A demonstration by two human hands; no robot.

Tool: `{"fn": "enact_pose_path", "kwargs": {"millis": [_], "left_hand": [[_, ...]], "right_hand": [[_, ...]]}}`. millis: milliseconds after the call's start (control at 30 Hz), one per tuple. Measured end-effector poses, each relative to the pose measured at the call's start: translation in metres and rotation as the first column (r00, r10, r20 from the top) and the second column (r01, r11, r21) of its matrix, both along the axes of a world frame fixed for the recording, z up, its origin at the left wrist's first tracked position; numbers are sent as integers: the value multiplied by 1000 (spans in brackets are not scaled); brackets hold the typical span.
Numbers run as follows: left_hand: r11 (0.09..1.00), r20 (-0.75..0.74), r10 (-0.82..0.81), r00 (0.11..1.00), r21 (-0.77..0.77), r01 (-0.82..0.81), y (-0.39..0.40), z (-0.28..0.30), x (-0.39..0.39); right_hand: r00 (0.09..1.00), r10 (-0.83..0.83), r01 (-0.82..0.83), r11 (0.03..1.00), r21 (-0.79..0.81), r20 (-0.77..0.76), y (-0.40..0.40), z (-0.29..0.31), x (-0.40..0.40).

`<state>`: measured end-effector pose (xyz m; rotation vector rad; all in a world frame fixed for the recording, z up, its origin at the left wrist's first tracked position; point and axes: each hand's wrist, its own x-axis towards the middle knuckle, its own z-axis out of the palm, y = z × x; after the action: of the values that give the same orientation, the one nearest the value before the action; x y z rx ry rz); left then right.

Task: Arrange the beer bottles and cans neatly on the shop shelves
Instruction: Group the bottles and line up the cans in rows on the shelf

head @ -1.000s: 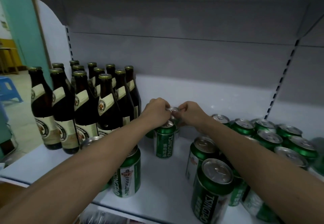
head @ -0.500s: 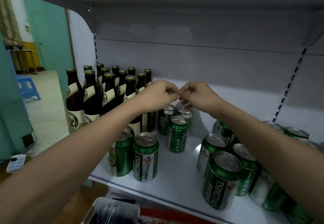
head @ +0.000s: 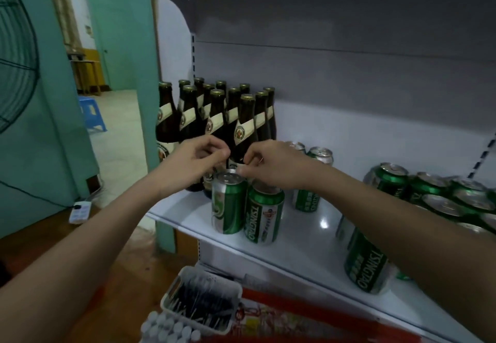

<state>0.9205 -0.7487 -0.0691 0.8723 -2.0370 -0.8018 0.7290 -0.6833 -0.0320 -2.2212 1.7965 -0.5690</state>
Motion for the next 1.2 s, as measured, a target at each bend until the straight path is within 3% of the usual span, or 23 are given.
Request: {"fn": "enact_pose_path", "kwargs": {"millis": [133, 433, 567, 833, 1000, 1200], "left_hand": [[978, 144, -150, 978, 167, 126, -3, -26, 12], [983, 143, -141, 980, 135, 121, -10, -39, 13], [996, 70, -75, 995, 53, 71, 0, -13, 12], [992, 20, -47, 999, -117, 49, 8, 35, -6], [990, -78, -108, 991, -98, 100, 18, 59, -25], [976, -8, -207, 978, -69, 206, 17, 72, -54]], "right_hand": [[997, 10, -7, 999, 43, -75, -7, -13, 11], [998, 57, -59, 996, 64, 23, -7, -23, 17], [981, 84, -84, 996, -9, 174, -3, -6, 10], [855, 140, -94, 989, -117, 499, 14, 27, -9], [708, 135, -52, 989, -139, 694, 24, 35, -29], [659, 92, 39, 987, -156, 747, 27, 41, -60]]}}
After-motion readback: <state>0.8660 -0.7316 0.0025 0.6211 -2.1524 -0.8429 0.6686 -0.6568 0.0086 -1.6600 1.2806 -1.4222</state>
